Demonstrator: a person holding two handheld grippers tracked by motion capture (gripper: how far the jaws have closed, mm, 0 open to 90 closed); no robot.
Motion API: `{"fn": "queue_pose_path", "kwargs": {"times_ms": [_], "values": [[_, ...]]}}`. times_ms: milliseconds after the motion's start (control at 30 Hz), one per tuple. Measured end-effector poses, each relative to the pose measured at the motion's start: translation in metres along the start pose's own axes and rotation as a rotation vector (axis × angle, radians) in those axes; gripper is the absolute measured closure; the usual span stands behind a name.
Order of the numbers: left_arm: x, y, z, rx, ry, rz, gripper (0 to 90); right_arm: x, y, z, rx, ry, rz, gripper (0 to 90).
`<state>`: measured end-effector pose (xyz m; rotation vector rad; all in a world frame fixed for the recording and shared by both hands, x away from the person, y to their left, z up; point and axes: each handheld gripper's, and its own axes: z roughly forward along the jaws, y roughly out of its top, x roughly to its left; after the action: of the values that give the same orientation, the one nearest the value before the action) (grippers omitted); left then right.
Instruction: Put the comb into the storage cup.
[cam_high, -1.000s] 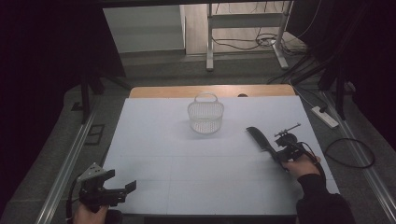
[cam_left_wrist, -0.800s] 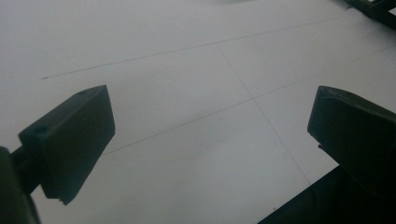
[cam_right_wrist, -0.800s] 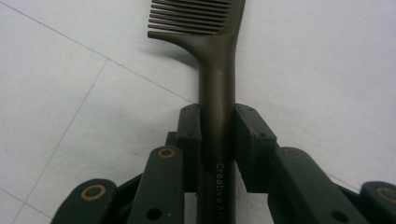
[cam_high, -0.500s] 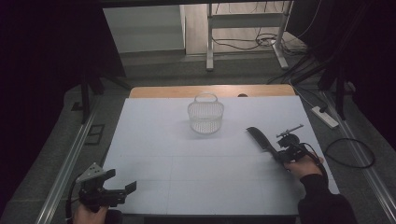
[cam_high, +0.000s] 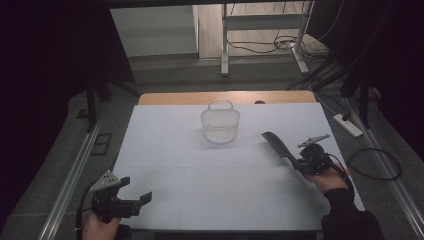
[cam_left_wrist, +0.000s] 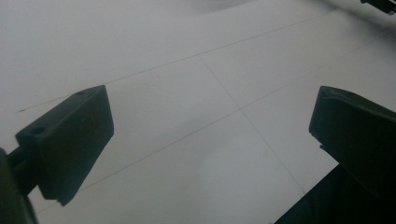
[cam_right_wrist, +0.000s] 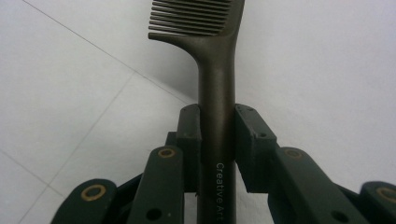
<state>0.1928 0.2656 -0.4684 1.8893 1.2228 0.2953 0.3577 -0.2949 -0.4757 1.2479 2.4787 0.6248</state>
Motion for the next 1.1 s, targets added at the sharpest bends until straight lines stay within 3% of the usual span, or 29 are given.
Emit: {"fn": "queue_pose_path", "kwargs": {"times_ms": [233,533,767,1100], "values": [[0.0,0.007,0.006,-0.023,-0.042,-0.006,0.9,0.003,-0.002,-0.012,-0.05,0.009,-0.017,72.0],[0.0,0.022,0.013,-0.033,-0.065,-0.012,0.0,0.012,-0.004,-0.022,-0.107,0.033,-0.053,72.0],[-0.005,0.039,0.027,-0.016,-0.123,0.016,0.0,0.017,-0.006,-0.028,-0.133,0.038,-0.076,71.9],[-0.01,0.063,0.044,-0.007,-0.168,0.035,0.0,0.026,-0.007,-0.035,-0.181,0.054,-0.12,72.0]]}}
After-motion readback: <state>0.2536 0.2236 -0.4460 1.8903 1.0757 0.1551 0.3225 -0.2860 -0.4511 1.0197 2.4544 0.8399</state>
